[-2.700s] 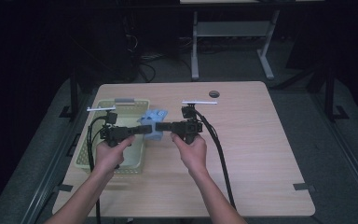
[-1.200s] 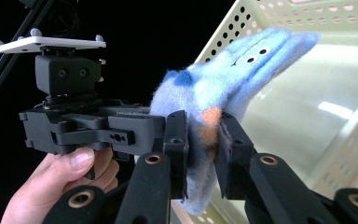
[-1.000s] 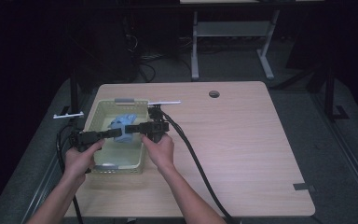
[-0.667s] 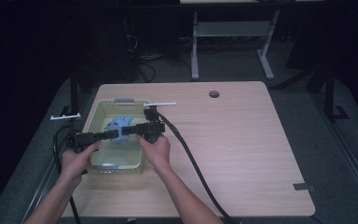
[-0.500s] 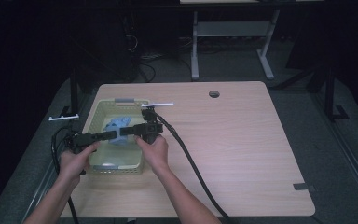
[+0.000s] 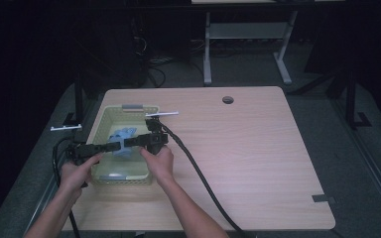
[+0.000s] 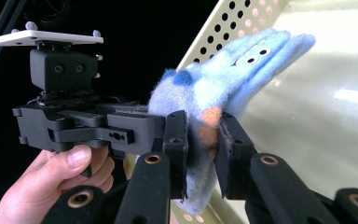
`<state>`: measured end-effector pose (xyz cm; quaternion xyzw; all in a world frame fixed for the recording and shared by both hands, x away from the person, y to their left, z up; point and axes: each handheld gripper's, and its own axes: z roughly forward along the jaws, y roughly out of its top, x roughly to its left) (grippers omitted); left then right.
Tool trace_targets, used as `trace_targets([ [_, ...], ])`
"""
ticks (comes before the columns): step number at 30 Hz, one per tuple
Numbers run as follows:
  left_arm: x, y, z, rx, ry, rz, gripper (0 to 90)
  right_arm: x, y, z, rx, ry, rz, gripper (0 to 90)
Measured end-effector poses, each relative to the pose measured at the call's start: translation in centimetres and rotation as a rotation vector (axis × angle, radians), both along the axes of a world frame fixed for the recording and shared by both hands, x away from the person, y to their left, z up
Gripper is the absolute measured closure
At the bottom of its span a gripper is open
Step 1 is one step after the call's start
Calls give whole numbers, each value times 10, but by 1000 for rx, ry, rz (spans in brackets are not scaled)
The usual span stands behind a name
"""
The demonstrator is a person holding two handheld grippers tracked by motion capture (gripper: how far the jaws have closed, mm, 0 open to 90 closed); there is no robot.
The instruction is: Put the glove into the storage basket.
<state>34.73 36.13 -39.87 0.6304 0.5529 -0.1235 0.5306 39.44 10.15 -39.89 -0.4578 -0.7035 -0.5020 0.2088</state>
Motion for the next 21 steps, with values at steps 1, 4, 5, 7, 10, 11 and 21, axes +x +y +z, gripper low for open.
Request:
trace_targets([
  [1, 0, 0, -1, -1, 3, 0, 722, 0, 1, 0, -3, 7, 3, 756],
  [4, 1, 2, -5, -6, 15, -1, 732, 1, 3, -4, -15, 7, 5, 754],
  [5, 1, 2, -6, -8, 19, 0, 732, 1, 3, -4, -15, 7, 5, 754],
  [7, 1, 3, -8, -3, 24, 2, 737, 2, 5, -8, -26, 11, 5, 752],
  [10, 1, 4, -10, 6, 26, 1, 739, 3, 6, -10, -31, 14, 9, 750],
  [11, 2, 4, -10, 13, 28, 0, 740, 3, 7, -10, -34, 18, 10, 748],
  [21, 2, 7, -17, 37, 50, 1, 739, 4, 14, -17, -71, 35, 14, 738],
])
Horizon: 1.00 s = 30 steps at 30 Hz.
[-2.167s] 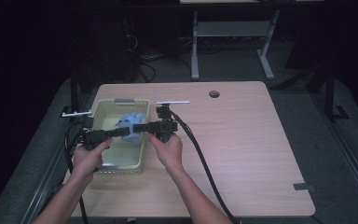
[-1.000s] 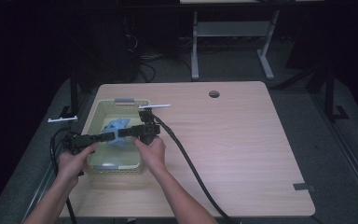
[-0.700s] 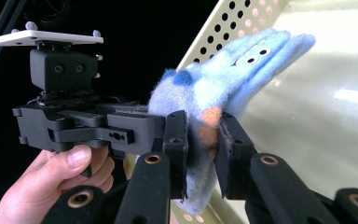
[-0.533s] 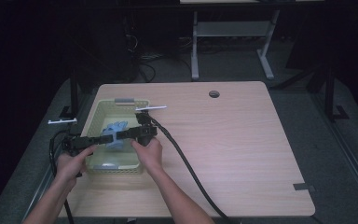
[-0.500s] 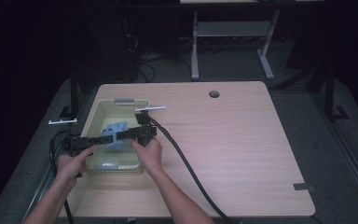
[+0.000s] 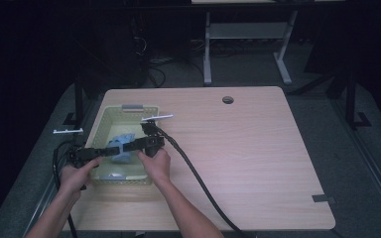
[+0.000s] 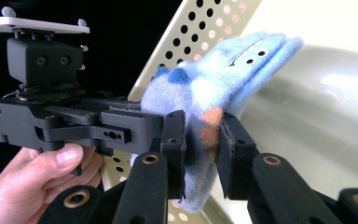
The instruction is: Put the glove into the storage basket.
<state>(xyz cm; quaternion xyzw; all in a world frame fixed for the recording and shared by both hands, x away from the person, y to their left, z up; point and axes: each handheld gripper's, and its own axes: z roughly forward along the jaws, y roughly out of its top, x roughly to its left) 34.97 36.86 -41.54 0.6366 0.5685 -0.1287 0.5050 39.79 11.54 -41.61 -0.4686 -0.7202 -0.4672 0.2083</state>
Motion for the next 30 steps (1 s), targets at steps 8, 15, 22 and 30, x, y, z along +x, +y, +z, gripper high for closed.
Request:
trace_targets([
  [8, 0, -1, -1, -5, 10, 1, 739, -1, -1, 1, -15, 0, -5, 728],
  [15, 1, -3, 0, 28, 19, 4, 739, -1, -5, 5, -53, -13, -17, 704],
  [22, 3, -5, -1, 123, 62, 8, 739, -1, -22, 17, -59, -56, -51, 706],
  [30, 9, -13, 0, 261, 140, -19, 733, -5, -32, 23, -20, -70, -33, 701],
])
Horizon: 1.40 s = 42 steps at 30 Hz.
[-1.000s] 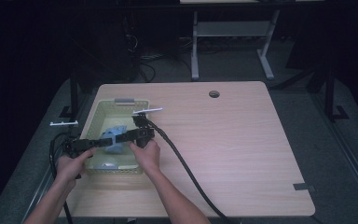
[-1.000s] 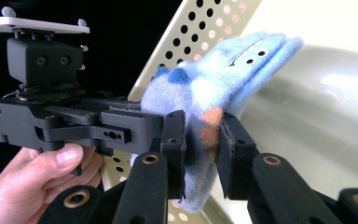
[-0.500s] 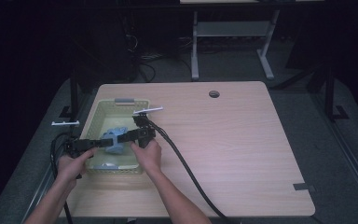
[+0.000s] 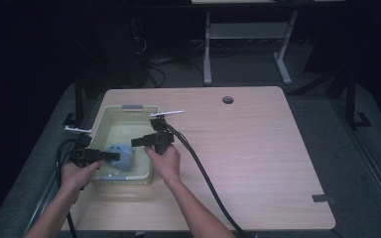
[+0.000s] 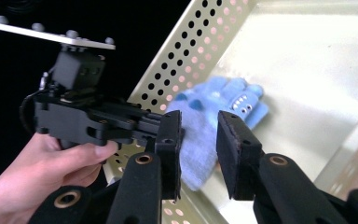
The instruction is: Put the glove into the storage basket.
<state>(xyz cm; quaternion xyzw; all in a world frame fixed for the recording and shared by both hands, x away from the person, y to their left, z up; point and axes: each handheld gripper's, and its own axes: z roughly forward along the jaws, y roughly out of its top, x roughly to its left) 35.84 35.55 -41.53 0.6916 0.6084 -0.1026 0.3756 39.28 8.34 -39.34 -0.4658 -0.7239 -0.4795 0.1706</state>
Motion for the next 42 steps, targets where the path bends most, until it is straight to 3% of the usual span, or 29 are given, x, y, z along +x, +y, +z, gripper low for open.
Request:
trace_targets([
  [3, 3, -4, -1, 47, 30, -31, 729, -1, -4, 3, 18, -4, 0, 700],
  [8, 9, -8, 0, 107, 65, -32, 718, -4, -15, 9, 45, -22, 1, 694],
  [11, 13, -11, -3, 144, 128, -51, 693, -7, -25, 12, 62, -37, -8, 694],
  [13, 14, -11, -4, 150, 139, -59, 669, -8, -30, 14, 62, -49, -12, 694],
  [16, 14, -13, -4, 159, 150, -24, 628, -10, -36, 17, 63, -63, -22, 689],
  [21, 14, -8, -1, 159, 139, 1, 520, -14, -48, 24, 74, -85, -33, 685],
  [25, 14, -6, 7, 137, 109, 47, 494, -15, -53, 25, 82, -86, -37, 677],
  [28, 15, -3, 12, 139, 72, 38, 479, -15, -57, 22, 74, -76, -41, 661],
  [33, 15, -2, 21, 131, 40, 77, 468, -15, -65, 19, 72, -69, -54, 635],
  [42, 11, -4, 32, 97, -23, 55, 468, -18, -77, 19, 71, -66, -64, 617],
])
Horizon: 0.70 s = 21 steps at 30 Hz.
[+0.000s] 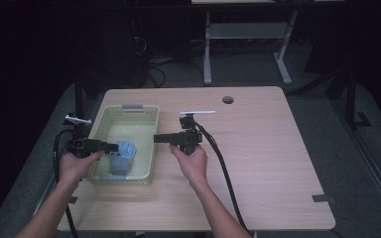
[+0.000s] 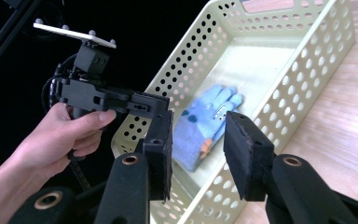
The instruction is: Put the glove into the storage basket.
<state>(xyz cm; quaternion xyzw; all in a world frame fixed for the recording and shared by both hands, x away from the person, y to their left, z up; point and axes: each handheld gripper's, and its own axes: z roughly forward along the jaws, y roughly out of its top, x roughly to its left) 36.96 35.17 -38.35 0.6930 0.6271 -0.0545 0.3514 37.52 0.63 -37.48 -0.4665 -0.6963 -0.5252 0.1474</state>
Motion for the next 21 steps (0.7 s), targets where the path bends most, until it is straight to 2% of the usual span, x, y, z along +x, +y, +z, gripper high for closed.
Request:
trace_targets([
  [6, -1, -8, 4, -10, -52, -7, 460, 0, -11, 0, -2, -5, -10, 600],
  [10, -1, -15, 8, -41, -94, -15, 445, 0, -20, -3, 4, 4, -12, 571],
  [16, -2, -27, 12, -73, -127, -40, 411, 1, -35, -6, 15, 16, -29, 537],
  [21, -2, -40, 15, -67, -149, -71, 392, 0, -48, -6, 30, 15, -49, 507],
])
